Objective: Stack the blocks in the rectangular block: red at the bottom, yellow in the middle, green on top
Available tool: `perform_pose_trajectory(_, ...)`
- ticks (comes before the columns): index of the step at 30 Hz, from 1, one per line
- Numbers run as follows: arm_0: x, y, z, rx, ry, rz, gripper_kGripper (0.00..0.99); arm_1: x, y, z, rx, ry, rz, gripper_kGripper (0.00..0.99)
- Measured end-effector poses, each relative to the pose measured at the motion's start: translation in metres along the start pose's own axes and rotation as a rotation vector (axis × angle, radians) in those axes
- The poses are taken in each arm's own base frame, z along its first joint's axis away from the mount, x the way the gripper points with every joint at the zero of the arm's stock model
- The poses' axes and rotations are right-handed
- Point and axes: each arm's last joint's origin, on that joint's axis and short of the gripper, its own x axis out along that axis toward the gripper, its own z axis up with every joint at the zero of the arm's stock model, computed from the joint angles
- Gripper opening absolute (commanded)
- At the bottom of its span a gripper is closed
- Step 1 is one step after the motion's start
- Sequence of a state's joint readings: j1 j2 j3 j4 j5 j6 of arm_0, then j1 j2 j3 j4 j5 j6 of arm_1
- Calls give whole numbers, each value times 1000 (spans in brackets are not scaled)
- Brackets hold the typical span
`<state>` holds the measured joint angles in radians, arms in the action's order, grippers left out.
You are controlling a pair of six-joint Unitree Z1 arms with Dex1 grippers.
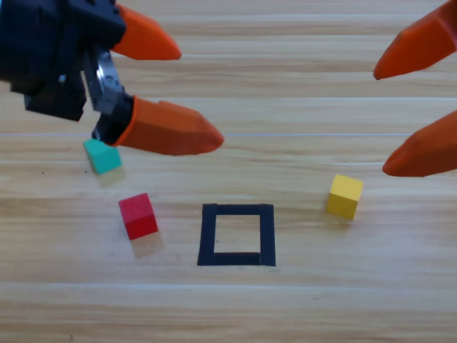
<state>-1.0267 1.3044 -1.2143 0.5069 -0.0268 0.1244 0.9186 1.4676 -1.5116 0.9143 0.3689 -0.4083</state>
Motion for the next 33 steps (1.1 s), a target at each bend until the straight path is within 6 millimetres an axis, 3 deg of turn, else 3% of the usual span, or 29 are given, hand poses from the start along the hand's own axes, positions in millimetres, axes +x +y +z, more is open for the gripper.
perform_pose_trajectory(8, 2, 0, -3, 0, 12, -1, 990, 0, -1, 0, 0, 8, -19, 973)
perform_pose_trajectory(19, 2, 0, -3, -1, 12, -1, 990, 3, -22, -9, 118, 132, -302, 982)
perform_pose_trajectory(21, 2, 0, -3, -5, 12, -1, 990, 14, -36, -11, 150, 182, -345, 983)
perform_pose_trajectory(29, 2, 4, -3, -96, 17, 82, 973, 108, -115, -44, 233, 472, -326, 982)
perform_pose_trajectory(33, 2, 11, -3, -276, 8, 229, 974, 129, -131, -57, 240, 546, -324, 982)
